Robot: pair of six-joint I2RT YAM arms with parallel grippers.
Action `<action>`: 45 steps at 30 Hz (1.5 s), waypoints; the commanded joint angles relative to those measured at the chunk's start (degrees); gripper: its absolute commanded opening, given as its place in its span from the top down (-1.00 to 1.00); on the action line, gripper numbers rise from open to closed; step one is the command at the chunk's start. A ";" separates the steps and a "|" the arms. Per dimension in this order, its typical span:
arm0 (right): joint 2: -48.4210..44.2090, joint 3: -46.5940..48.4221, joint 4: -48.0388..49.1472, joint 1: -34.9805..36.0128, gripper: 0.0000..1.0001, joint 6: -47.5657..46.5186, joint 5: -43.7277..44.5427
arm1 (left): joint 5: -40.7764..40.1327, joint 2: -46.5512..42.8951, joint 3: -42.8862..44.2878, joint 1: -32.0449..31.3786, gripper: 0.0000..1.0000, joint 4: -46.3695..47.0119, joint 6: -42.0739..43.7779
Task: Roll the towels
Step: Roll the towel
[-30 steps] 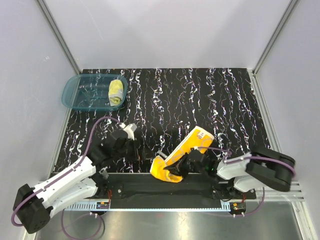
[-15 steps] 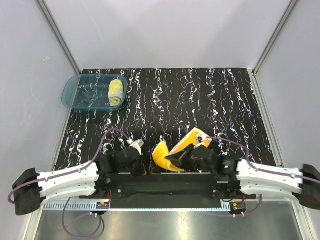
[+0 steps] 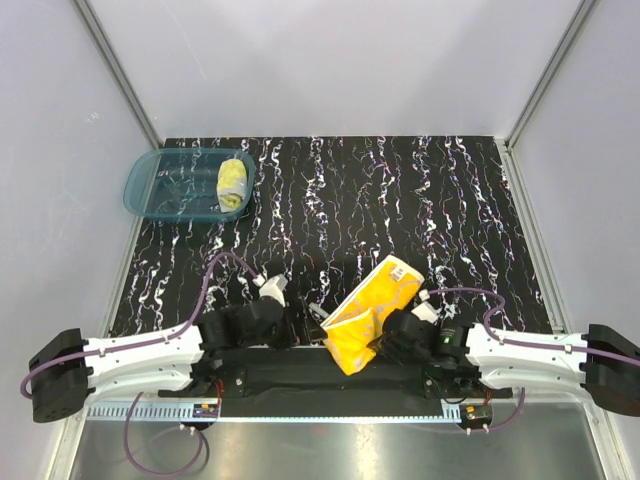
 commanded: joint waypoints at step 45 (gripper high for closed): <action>-23.01 -16.51 14.58 0.29 1.00 2.45 3.24 | -12.90 10.11 -1.39 -8.06 -0.98 16.38 -6.85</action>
